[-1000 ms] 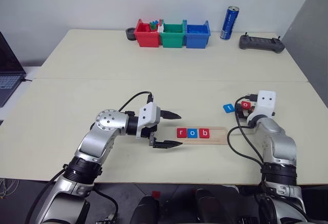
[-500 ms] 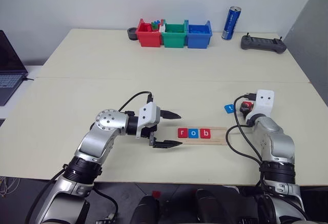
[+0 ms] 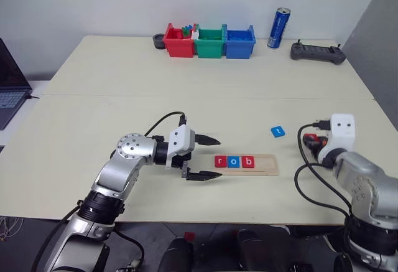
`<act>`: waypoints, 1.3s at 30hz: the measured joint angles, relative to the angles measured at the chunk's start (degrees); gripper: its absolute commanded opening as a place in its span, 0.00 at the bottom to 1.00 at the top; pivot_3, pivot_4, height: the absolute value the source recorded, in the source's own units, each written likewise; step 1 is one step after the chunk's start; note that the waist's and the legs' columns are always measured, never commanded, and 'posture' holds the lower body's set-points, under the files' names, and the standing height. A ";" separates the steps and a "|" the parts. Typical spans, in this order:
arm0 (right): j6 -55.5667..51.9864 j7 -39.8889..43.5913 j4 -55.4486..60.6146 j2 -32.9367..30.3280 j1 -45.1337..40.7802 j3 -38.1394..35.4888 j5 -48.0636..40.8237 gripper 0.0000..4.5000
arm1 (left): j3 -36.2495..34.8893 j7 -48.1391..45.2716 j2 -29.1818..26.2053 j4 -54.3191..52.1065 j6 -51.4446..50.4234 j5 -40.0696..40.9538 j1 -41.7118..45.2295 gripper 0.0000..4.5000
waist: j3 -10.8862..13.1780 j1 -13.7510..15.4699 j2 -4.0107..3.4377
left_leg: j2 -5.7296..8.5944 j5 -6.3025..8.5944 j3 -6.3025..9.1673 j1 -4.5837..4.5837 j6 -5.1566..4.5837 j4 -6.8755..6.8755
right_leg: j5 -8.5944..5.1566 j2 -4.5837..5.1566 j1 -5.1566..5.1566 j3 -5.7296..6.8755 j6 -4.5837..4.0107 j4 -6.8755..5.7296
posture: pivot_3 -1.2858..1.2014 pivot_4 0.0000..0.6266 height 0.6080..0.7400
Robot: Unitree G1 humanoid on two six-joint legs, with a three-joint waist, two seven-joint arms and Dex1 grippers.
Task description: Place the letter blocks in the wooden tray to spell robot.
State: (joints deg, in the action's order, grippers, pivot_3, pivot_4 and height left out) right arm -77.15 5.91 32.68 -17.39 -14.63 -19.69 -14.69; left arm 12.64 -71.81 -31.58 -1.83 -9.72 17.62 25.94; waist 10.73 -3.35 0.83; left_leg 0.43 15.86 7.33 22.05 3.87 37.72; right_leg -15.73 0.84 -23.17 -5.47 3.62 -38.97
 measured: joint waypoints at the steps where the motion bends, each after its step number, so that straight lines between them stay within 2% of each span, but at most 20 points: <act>1: -2.29 -0.13 1.29 1.02 1.00 0.13 -0.12 0.32 | 0.00 -0.05 -0.03 0.00 0.00 0.00 0.00 1.00 | 0.00 0.02 0.00 | 0.01 0.00 -0.01 0.00 0.00 0.00 | 0.00 0.01 0.00 0.00 0.00 0.00 | 0.52 0.24 1.00; 7: -7.98 -1.37 6.69 4.19 3.80 0.33 0.16 0.32 | 0.00 -0.20 -0.13 0.07 0.04 -0.01 0.14 1.00 | 0.00 0.02 0.00 | 0.00 0.00 -0.02 -0.01 0.00 0.00 | 0.00 0.01 0.00 0.00 0.01 0.00 | 0.52 0.24 1.00; 13: -9.92 -1.21 8.81 4.16 4.89 0.75 0.53 0.32 | 0.00 -0.18 -0.13 0.07 0.04 -0.01 0.18 1.00 | -0.01 0.04 0.00 | 0.00 0.00 0.00 -0.01 0.00 0.00 | 0.00 0.01 0.00 0.02 0.01 0.01 | 0.52 0.24 1.00; 22: -12.31 -0.79 9.88 4.98 3.83 0.38 0.60 1.00 | 0.00 -0.14 -0.14 0.09 0.10 -0.03 0.19 1.00 | -0.01 0.04 0.00 | 0.01 0.00 -0.02 -0.01 0.00 0.00 | -0.01 0.01 0.00 0.00 0.01 0.01 | 0.52 0.24 1.00; 27: -13.54 -1.14 11.51 4.11 -2.01 -0.94 1.68 1.00 | 0.00 -0.12 -0.06 0.10 0.16 -0.06 0.19 1.00 | -0.01 -0.01 0.00 | 0.01 0.00 -0.02 -0.01 0.00 0.00 | -0.01 0.01 -0.01 0.01 0.01 0.01 | 0.52 0.24 1.00; 31: -11.55 -0.34 11.51 0.68 -6.41 0.67 2.04 1.00 | 0.16 -0.23 0.39 0.56 0.45 -0.21 0.37 1.00 | -0.01 0.03 0.00 | 0.01 0.00 -0.01 0.00 0.00 -0.01 | -0.01 0.01 -0.01 0.03 0.01 0.03 | 0.52 0.24 1.00; 34: -5.40 6.22 10.50 -6.79 -6.04 3.93 -0.63 1.00 | 0.35 -0.42 0.40 1.04 1.20 -0.36 0.89 1.00 | 0.00 0.03 0.00 | 0.03 0.00 -0.04 0.01 0.00 -0.03 | -0.01 0.04 0.00 0.02 0.01 0.09 | 0.52 0.24 1.00; 36: 3.44 14.38 8.78 -14.32 -2.60 7.04 -2.40 1.00 | 0.59 -0.85 0.54 1.73 1.54 -0.43 1.29 1.00 | 0.00 0.11 0.02 | 0.03 0.00 -0.04 0.03 -0.01 -0.04 | -0.01 0.05 0.01 0.05 0.02 0.14 | 0.52 0.24 1.00; 39: 22.48 29.84 2.89 -24.11 5.25 10.08 -3.07 1.00 | 0.62 -1.36 0.56 2.62 1.91 -0.59 1.51 1.00 | 0.03 0.28 0.06 | 0.07 0.01 -0.05 0.08 -0.01 -0.03 | -0.02 0.10 0.04 0.09 0.04 0.23 | 0.52 0.24 1.00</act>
State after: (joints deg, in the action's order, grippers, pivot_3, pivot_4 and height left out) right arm -54.66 35.75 35.57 -41.50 -9.39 -9.61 -17.76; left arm 13.25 -73.17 -31.02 0.79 -7.81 17.03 27.45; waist 10.76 -3.07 0.89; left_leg 0.50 15.86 7.28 22.13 3.86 37.68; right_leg -15.75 0.95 -23.13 -5.38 3.66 -38.74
